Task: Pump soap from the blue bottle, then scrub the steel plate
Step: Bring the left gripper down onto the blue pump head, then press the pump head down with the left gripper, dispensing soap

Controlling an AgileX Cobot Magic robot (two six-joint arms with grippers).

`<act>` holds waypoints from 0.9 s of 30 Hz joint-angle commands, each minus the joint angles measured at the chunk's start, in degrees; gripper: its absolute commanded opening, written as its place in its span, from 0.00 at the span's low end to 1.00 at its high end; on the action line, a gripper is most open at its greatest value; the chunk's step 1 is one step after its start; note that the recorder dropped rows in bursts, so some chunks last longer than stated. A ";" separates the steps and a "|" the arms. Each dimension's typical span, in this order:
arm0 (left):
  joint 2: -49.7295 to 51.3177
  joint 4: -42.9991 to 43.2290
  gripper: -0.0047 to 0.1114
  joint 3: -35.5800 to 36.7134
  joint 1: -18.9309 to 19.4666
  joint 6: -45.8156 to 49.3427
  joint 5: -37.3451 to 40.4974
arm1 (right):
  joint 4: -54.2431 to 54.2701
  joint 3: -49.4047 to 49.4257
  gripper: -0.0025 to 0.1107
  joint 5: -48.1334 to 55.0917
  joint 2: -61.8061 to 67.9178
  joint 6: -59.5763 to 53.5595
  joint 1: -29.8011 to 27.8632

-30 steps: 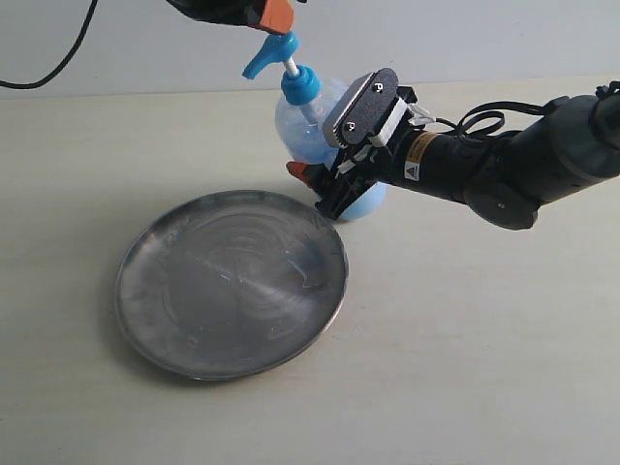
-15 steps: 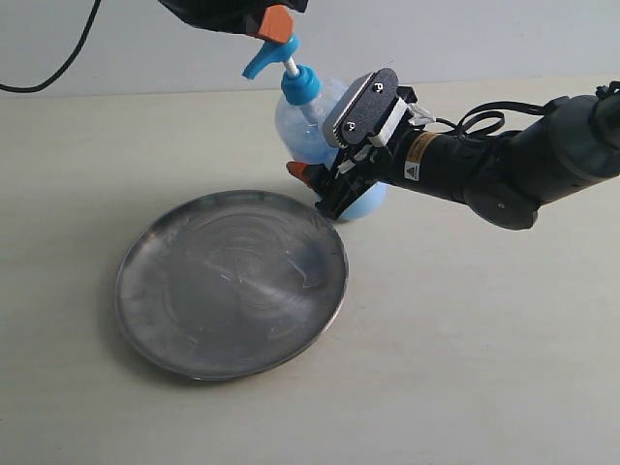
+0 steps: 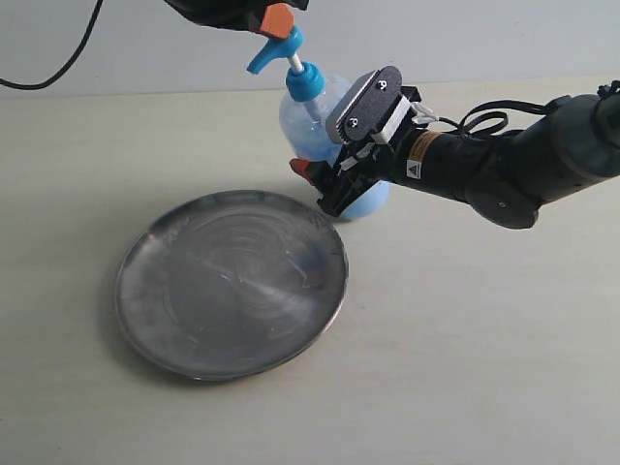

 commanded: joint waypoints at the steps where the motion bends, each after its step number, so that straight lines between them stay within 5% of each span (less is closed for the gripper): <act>1: 1.45 0.54 0.04 0.40 -0.37 0.23 2.53 | -2.37 -0.72 0.02 -3.77 -0.96 -0.60 0.17; 27: 1.45 -1.57 0.04 0.40 -0.37 1.25 6.82 | -5.07 -0.72 0.02 -5.80 -0.96 3.94 0.17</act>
